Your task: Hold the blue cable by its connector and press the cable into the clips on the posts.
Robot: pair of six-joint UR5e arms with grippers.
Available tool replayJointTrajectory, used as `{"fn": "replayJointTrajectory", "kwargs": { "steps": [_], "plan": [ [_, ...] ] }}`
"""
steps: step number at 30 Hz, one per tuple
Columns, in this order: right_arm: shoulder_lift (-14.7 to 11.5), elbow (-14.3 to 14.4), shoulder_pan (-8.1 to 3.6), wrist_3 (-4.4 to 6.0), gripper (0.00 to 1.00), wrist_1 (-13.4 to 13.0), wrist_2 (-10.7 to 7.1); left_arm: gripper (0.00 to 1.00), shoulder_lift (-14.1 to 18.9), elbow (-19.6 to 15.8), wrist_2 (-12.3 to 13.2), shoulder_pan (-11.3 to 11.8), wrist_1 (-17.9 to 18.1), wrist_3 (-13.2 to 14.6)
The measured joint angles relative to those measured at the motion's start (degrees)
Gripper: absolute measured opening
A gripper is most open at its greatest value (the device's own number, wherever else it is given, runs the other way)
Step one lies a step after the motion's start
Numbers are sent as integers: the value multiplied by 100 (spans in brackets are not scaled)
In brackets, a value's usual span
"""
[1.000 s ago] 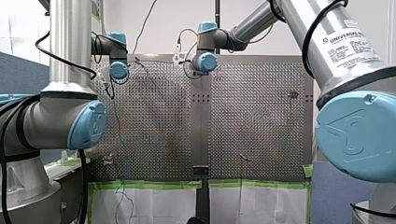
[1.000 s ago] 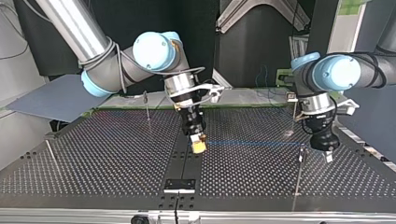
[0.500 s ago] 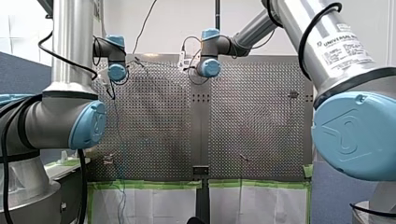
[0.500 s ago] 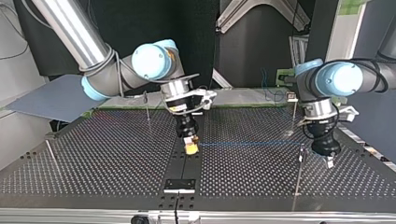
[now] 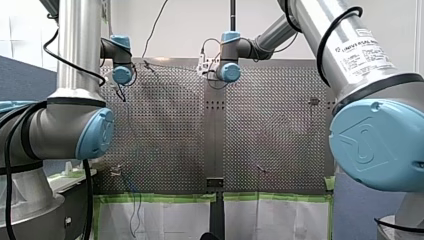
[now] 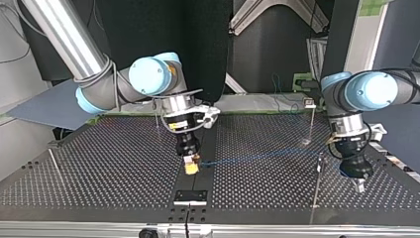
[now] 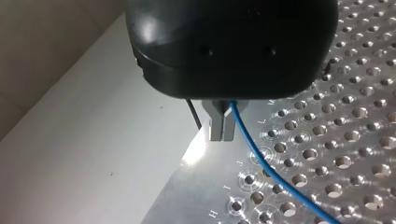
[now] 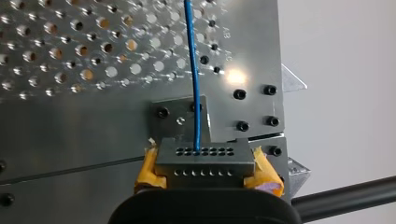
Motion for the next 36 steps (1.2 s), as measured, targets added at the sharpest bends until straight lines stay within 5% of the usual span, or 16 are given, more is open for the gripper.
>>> {"fn": "replayJointTrajectory", "kwargs": {
  "steps": [29,31,32,33,34,36],
  "plan": [
    [11,-66,-35,-3,0,-2,-215,1,0,11,25,18,-35,-41],
    [12,-72,-35,-3,0,0,-229,9,1,8,30,17,-31,-16],
    [12,-73,-35,-3,0,0,-233,22,2,7,40,17,-31,19],
    [12,-72,-35,-3,0,1,-237,45,3,6,49,17,-32,46],
    [12,-72,-34,-3,0,2,-239,45,4,6,55,17,-35,68],
    [12,-74,-34,-3,0,6,-242,69,4,6,40,17,-62,106]
  ]
}}
